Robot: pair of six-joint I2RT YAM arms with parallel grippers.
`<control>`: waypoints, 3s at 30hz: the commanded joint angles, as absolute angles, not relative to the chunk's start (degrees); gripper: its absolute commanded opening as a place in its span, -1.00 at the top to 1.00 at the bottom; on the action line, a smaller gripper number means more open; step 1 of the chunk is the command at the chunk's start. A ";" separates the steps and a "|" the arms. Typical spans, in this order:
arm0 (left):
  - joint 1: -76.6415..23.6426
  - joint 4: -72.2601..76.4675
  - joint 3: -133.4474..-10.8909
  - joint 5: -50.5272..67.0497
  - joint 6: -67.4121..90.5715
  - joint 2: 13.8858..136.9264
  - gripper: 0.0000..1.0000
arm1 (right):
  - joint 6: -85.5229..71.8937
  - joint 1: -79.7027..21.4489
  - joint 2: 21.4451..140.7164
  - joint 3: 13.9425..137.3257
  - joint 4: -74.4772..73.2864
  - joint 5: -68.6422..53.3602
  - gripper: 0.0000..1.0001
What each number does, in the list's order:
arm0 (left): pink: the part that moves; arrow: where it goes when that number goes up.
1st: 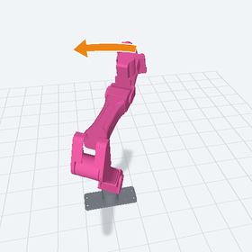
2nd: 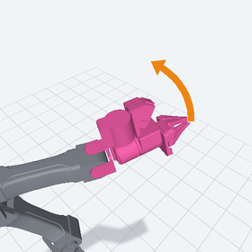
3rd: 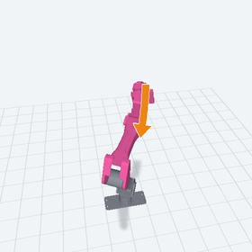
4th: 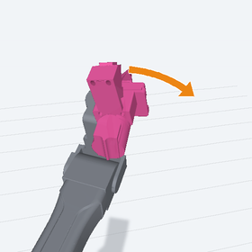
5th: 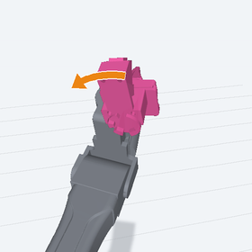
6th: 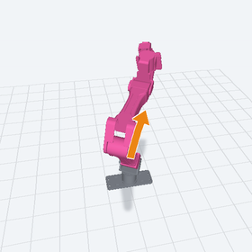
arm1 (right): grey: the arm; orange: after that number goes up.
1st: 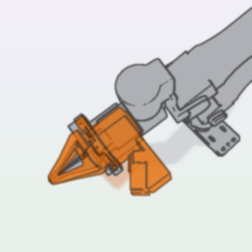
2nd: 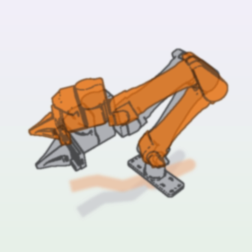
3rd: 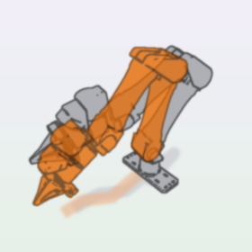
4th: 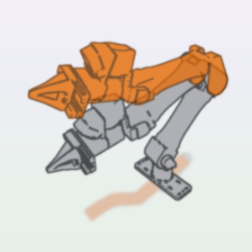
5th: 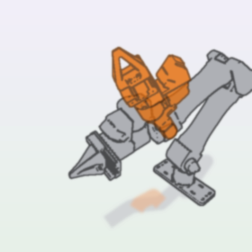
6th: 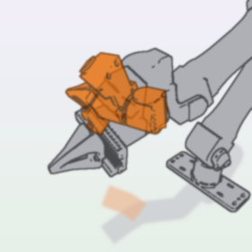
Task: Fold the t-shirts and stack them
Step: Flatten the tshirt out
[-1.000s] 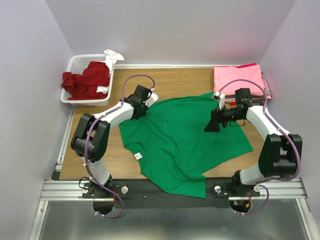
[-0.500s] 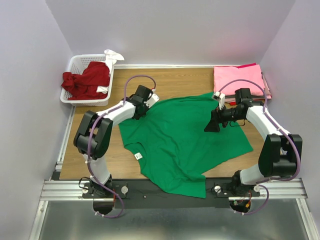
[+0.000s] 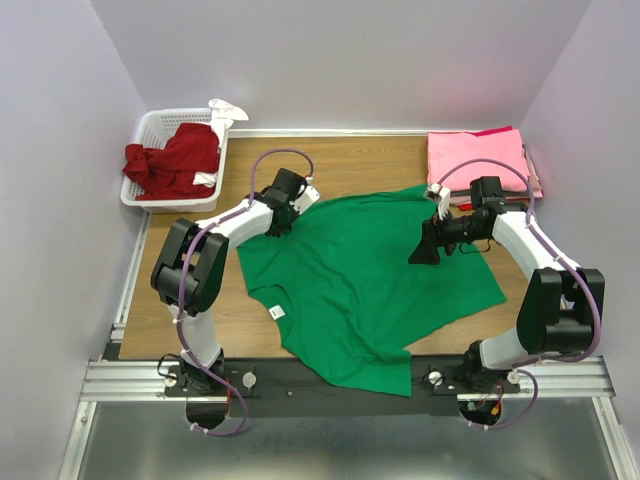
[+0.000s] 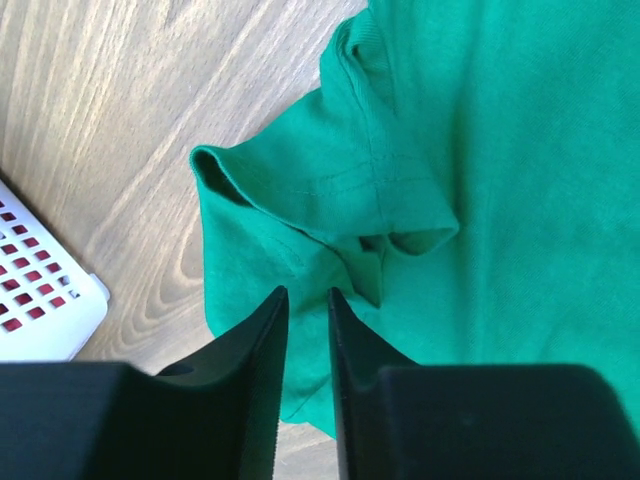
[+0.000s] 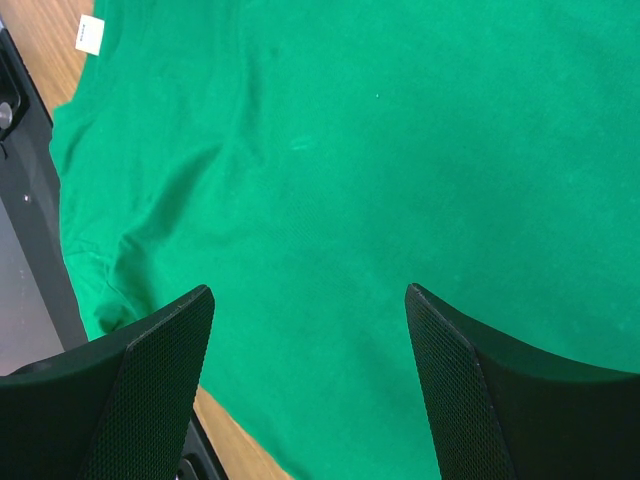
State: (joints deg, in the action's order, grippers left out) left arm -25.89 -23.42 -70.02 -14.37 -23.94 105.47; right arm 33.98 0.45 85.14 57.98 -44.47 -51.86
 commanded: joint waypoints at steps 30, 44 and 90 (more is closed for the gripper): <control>-25.84 -24.87 -69.17 -13.09 -23.73 104.94 0.22 | 33.66 1.23 84.46 57.13 -43.59 -52.73 -0.68; -25.40 -25.49 -71.45 -13.36 -23.29 106.97 1.00 | 33.66 1.49 84.20 57.04 -43.68 -52.73 -0.68; -17.49 -8.61 -64.25 -13.36 -17.49 89.83 1.00 | 34.28 2.11 85.60 56.87 -43.59 -51.33 -0.68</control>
